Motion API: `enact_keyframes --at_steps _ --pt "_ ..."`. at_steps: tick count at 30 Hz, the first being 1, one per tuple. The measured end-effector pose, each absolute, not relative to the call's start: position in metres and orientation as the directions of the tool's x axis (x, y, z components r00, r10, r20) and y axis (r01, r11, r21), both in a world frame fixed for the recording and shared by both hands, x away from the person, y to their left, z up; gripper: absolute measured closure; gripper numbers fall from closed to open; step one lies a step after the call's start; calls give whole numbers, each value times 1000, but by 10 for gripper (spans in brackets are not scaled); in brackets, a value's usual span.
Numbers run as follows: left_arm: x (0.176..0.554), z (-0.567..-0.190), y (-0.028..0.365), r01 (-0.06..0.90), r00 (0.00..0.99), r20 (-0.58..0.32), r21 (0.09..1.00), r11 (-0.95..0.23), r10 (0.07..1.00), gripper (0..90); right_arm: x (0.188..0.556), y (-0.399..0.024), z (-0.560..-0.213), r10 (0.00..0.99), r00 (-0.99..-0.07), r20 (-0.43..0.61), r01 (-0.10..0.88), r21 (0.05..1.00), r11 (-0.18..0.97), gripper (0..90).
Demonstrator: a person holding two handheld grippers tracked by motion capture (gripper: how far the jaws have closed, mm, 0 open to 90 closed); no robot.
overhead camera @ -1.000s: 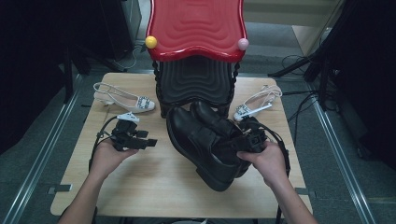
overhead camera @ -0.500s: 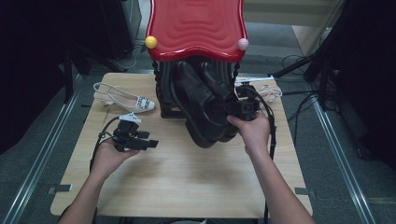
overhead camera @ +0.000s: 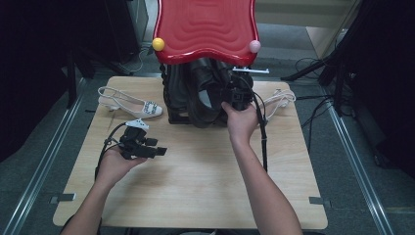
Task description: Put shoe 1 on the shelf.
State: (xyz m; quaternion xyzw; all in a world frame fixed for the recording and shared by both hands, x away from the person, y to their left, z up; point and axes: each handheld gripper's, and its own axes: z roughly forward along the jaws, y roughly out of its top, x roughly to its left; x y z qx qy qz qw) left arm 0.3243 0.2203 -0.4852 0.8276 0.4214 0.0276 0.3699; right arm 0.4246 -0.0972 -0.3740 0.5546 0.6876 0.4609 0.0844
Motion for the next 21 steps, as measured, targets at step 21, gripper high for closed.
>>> enact_keyframes --at_steps 21 --pt "325 -485 218 673 651 -278 641 -368 707 399 439 -44 -378 922 -190 337 676 726 -125 814"
